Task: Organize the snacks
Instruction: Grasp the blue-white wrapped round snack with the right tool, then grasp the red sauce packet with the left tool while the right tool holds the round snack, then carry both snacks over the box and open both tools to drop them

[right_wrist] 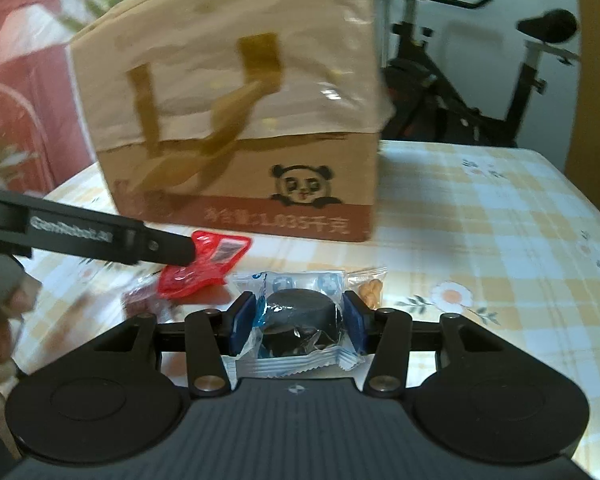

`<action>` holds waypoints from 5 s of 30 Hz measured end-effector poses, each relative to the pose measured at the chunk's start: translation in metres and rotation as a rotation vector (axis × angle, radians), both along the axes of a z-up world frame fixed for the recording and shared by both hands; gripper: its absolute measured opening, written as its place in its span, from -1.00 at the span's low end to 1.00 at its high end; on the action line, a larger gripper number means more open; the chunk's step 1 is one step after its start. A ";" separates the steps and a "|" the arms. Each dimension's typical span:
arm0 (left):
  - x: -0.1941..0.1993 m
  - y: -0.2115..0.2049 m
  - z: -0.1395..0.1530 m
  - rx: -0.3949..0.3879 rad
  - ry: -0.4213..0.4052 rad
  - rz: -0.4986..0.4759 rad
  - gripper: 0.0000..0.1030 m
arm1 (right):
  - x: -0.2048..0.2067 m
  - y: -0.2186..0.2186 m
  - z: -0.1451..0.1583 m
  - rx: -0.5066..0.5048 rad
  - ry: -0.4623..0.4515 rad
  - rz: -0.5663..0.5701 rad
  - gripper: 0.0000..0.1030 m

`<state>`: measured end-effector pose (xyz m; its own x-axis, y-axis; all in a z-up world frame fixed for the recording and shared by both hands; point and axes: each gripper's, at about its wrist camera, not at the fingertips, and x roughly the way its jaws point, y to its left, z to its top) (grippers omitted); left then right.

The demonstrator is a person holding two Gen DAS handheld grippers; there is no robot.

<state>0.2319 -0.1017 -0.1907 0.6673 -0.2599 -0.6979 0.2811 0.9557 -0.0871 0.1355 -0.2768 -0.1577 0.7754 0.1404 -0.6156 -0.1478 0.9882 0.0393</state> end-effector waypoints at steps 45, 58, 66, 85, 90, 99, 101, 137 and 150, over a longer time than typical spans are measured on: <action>-0.045 0.068 -0.007 0.033 -0.024 0.076 0.10 | 0.001 0.014 -0.005 -0.001 0.024 0.115 -0.03; -0.046 0.060 -0.017 0.096 -0.031 0.053 0.26 | 0.001 0.014 -0.006 0.001 0.025 0.114 -0.03; -0.045 0.068 -0.016 0.049 -0.037 0.061 -0.01 | 0.001 0.014 -0.006 -0.003 0.026 0.115 -0.03; -0.056 0.076 -0.002 -0.004 -0.091 0.064 -0.22 | 0.000 0.022 -0.006 -0.051 0.018 0.132 -0.03; -0.055 0.080 0.001 -0.012 -0.090 0.075 -0.89 | -0.001 0.023 -0.006 -0.059 0.017 0.134 -0.03; -0.050 0.084 -0.004 -0.029 -0.038 0.084 -0.30 | -0.001 0.023 -0.005 -0.057 0.017 0.135 -0.03; -0.052 0.086 -0.002 -0.048 -0.049 0.092 -0.08 | 0.000 0.023 -0.005 -0.055 0.018 0.136 -0.03; -0.064 0.065 -0.007 -0.022 -0.106 -0.025 -0.56 | -0.002 0.022 -0.004 -0.037 0.019 0.143 -0.03; -0.076 0.081 0.036 -0.023 -0.219 0.015 -0.55 | -0.016 0.025 0.010 -0.052 -0.063 0.152 -0.04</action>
